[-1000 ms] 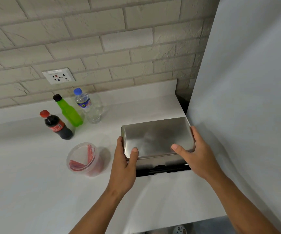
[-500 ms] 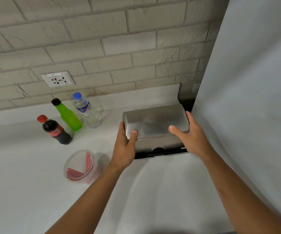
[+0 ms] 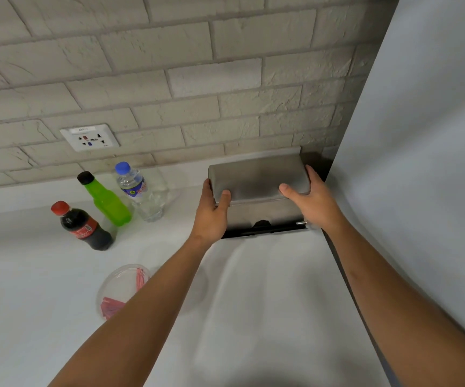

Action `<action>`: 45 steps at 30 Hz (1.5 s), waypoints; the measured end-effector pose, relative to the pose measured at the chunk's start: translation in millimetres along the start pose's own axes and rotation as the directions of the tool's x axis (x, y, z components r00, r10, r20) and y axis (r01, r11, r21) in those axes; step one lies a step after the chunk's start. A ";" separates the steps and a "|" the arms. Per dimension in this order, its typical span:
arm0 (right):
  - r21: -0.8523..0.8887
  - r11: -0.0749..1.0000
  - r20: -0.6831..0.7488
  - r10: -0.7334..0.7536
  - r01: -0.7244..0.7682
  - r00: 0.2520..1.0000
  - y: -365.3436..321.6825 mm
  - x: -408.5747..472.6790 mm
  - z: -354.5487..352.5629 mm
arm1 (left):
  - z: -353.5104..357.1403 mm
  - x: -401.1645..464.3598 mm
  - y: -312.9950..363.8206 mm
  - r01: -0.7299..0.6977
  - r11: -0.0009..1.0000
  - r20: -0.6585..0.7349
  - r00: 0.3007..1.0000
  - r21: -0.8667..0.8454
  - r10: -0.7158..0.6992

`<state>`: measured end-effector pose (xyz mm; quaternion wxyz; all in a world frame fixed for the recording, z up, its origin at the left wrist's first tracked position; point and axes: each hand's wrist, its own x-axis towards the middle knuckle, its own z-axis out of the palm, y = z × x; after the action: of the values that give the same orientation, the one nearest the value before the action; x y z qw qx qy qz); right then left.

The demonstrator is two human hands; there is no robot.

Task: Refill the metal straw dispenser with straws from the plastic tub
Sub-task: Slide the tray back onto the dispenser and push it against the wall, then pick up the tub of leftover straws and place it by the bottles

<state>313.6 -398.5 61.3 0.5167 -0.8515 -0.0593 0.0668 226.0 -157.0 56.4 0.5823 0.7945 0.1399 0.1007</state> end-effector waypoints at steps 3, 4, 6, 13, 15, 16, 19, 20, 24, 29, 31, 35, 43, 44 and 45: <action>0.014 1.000 0.007 -0.001 0.001 1.000 1.7 15.6 -1.8 | 4.2 14.1 0.6 -0.009 1.000 0.004 1.000 0.008 0.009; 0.013 1.000 0.010 0.000 0.000 1.000 2.7 20.6 -2.2 | 5.2 18.4 0.9 -0.013 1.000 0.006 1.000 0.006 0.013; 0.023 1.000 0.017 0.001 -0.002 1.000 4.9 30.5 -3.1 | 6.8 25.9 2.8 -0.024 1.000 0.007 1.000 0.003 0.024; 0.048 0.999 -0.002 -0.015 0.015 1.000 10.9 54.9 -2.7 | 12.3 45.7 6.1 -0.029 1.000 0.021 0.999 -0.010 0.029; 0.050 0.999 -0.002 -0.021 0.021 1.000 12.2 59.7 -2.8 | 13.3 49.5 6.5 -0.019 1.000 0.030 0.999 -0.011 0.019; 0.050 0.999 -0.004 -0.022 0.022 1.000 12.2 61.2 -2.8 | 13.7 51.1 6.7 -0.015 1.000 0.033 0.999 -0.009 0.016; 0.062 0.997 -0.015 -0.034 0.035 0.999 11.0 63.7 -2.9 | 14.3 54.6 7.3 -0.014 1.000 0.039 0.999 -0.003 0.014; 0.068 0.997 -0.019 -0.036 0.037 0.999 10.6 64.3 -2.7 | 14.4 55.4 7.7 -0.014 1.000 0.041 0.999 0.001 0.014; 0.076 0.997 -0.027 -0.031 0.033 0.999 10.0 66.5 -2.6 | 14.1 56.4 9.5 -0.007 1.000 0.044 0.999 0.006 0.006; 0.065 0.998 -0.023 -0.018 0.020 1.000 9.8 66.3 -2.8 | 14.1 55.3 10.9 0.000 1.000 0.042 0.999 0.010 0.000; 0.049 0.999 -0.016 -0.009 0.010 1.000 9.0 65.4 -3.2 | 13.7 54.3 12.6 0.001 1.000 0.046 0.999 0.021 -0.002; -0.012 0.999 -0.030 0.031 -0.031 0.999 2.2 58.4 -3.6 | 7.9 55.2 17.1 0.049 0.998 0.076 0.996 0.044 -0.052; -0.237 0.968 -0.260 -0.144 0.081 0.955 -18.4 -12.7 24.2 | -45.7 19.6 23.6 0.047 0.946 0.180 0.978 0.320 -0.110; -0.226 0.965 -0.274 -0.194 0.133 0.942 -20.7 -27.1 31.2 | -56.6 11.3 22.3 0.025 0.943 0.206 0.974 0.331 -0.098; -0.206 0.962 -0.278 -0.235 0.181 0.931 -22.7 -41.9 38.7 | -68.2 2.4 20.5 0.005 0.946 0.234 0.969 0.324 -0.085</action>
<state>264.9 -361.5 66.1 0.4462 -0.8830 -0.0759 -0.1240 208.4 -100.8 96.5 0.4604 0.8814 0.0997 -0.0354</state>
